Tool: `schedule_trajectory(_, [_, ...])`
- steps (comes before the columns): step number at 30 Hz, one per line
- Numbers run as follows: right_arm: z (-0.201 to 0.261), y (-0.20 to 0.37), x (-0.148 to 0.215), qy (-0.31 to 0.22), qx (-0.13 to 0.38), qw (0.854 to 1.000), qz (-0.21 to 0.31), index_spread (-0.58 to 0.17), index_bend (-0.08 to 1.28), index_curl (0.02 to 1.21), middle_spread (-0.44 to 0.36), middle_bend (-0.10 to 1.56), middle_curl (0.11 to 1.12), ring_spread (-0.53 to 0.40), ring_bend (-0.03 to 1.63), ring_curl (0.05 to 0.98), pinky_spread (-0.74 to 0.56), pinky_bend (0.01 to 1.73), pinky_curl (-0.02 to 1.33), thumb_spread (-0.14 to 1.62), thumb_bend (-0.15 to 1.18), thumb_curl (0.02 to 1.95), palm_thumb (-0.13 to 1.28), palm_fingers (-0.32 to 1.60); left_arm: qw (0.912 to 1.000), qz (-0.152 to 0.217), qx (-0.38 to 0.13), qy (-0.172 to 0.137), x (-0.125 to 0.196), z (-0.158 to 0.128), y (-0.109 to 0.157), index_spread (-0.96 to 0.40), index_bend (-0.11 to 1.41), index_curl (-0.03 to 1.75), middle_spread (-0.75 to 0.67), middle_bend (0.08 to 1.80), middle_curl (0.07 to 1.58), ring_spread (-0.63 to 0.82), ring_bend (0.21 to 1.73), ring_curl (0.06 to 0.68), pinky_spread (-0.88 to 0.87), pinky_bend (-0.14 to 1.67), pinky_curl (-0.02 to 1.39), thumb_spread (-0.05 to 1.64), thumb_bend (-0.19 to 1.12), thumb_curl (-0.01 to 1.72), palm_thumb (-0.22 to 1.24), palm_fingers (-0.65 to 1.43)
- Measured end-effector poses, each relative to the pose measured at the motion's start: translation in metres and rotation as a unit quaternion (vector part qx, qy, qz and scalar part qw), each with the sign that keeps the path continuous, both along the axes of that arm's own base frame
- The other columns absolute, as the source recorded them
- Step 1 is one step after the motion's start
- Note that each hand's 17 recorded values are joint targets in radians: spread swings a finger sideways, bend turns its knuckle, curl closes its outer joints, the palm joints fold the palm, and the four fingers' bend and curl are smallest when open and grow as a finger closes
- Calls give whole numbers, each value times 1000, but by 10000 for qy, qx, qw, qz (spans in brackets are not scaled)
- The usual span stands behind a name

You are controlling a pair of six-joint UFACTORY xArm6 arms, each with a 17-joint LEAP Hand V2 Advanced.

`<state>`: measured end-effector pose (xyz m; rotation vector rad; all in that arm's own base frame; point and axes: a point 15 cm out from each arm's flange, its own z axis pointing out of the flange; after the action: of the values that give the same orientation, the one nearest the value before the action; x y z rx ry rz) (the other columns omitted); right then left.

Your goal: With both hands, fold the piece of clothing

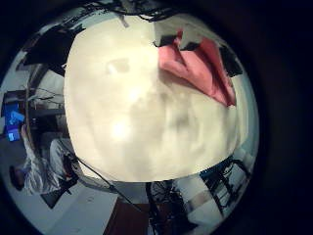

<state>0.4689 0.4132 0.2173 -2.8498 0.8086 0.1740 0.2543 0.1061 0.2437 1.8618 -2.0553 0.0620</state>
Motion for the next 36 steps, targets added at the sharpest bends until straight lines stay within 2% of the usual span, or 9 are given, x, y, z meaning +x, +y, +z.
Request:
schedule_trajectory(1, [1,0,1,17,52,10000,32,-101,640,841,-62,990,779,-199,1189,707,-354,886,716,1260,-12,745,1059,282,10000,-3,-4,-1,0,0,-1,75,160,304,195,194,323,450,509,211,476,303,316,1060,-24,277,194,76])
schedule_trajectory(4, [26,-7,10,-66,378,9992,94,72,775,776,63,708,665,-88,918,599,-84,840,653,1215,-12,741,1064,67,10000,-20,-15,10,-1,0,-4,74,163,304,188,193,324,447,508,211,475,303,316,1059,-24,279,193,77])
schedule_trajectory(6, [54,-13,16,-194,608,9979,78,99,764,759,117,604,613,-19,863,569,33,852,640,1184,-12,747,1071,-10,10000,-34,-22,18,-1,-1,-6,77,162,304,185,193,324,446,508,210,474,302,316,1061,-22,279,196,77])
schedule_trajectory(8, [82,-21,19,-343,743,9966,79,81,674,703,165,515,554,67,786,515,160,857,610,1151,-14,754,1071,-68,10000,-46,-15,4,0,-1,-7,79,162,304,184,192,324,444,510,211,474,302,316,1060,-19,281,204,79])
schedule_trajectory(13, [153,-67,15,-494,901,9946,-139,-102,466,563,205,424,472,183,669,427,377,752,526,1096,-21,761,1042,-29,9999,-75,35,-73,1,7,-11,84,165,306,191,194,324,442,508,211,474,298,315,1071,-21,280,215,82])
schedule_trajectory(19, [216,-131,-18,-338,825,9952,-402,-199,443,491,186,408,430,211,516,353,395,496,412,1096,-29,743,944,2,9996,-195,71,-180,1,26,-29,91,160,304,211,198,327,451,508,210,476,293,312,1078,-20,283,226,96])
schedule_trajectory(24, [250,-199,-62,-36,599,9951,-789,-211,415,456,166,355,396,217,444,313,378,404,362,1127,-27,714,857,44,9991,-326,135,-233,0,49,-61,90,170,307,229,196,330,458,507,208,470,283,310,1083,-22,283,228,118])
schedule_trajectory(31, [227,-278,-126,772,106,9858,-1485,-216,331,410,144,284,360,219,353,276,356,319,328,1206,-21,629,776,84,9975,-689,177,29,-23,76,-122,65,183,326,226,189,324,460,495,203,466,261,306,1084,-21,283,232,140])
schedule_trajectory(36, [189,-342,-163,1130,-520,9704,-2069,-256,247,381,134,268,352,232,281,254,345,281,317,1271,-21,540,694,68,9972,-677,322,43,-33,90,-147,53,179,336,225,184,319,461,483,199,468,255,307,1082,-21,283,242,150])
